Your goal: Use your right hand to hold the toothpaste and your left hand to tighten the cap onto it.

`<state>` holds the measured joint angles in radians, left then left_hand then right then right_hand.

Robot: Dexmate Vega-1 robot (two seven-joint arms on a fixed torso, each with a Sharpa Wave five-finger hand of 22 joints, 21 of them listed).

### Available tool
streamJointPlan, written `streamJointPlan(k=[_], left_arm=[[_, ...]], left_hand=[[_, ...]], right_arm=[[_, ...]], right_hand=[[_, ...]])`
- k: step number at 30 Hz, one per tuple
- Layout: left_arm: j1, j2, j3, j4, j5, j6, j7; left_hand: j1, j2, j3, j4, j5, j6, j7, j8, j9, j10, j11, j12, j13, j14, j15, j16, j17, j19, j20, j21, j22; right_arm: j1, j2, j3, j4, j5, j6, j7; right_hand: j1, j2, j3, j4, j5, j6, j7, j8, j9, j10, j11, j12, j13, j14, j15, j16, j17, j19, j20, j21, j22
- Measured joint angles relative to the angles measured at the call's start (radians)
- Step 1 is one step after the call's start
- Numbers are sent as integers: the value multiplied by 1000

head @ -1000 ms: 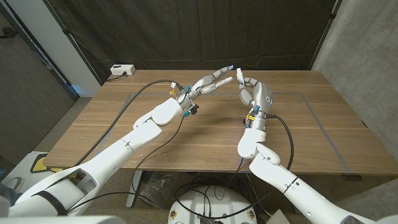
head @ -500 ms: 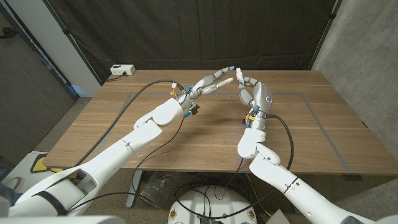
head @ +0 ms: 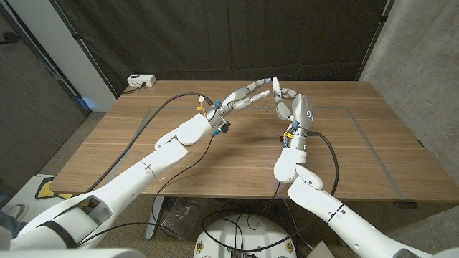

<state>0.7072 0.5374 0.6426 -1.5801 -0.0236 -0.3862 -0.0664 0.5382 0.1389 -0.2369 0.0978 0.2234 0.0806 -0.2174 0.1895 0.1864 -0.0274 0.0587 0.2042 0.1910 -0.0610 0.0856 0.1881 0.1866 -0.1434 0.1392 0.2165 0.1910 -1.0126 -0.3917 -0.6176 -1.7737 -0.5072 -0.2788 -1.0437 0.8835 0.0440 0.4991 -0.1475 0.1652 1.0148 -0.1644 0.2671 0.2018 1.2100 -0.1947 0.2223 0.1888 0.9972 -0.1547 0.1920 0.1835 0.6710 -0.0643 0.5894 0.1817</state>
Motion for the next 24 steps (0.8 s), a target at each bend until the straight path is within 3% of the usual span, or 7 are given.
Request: streamJointPlan(k=[24], left_arm=[[-6, -5, 6, 3, 0, 1, -6]], left_hand=[[0, 0, 0, 0, 0, 11, 0, 0, 0, 0, 0, 0, 0, 0, 0, 0, 0, 0, 0, 0, 0]], right_arm=[[-2, -2, -1, -1, -1, 0, 7]], right_hand=[[4, 1, 0, 0, -2, 0, 0, -3, 1, 0, 0, -5, -1, 0, 0, 0, 0, 0, 0, 0, 0]])
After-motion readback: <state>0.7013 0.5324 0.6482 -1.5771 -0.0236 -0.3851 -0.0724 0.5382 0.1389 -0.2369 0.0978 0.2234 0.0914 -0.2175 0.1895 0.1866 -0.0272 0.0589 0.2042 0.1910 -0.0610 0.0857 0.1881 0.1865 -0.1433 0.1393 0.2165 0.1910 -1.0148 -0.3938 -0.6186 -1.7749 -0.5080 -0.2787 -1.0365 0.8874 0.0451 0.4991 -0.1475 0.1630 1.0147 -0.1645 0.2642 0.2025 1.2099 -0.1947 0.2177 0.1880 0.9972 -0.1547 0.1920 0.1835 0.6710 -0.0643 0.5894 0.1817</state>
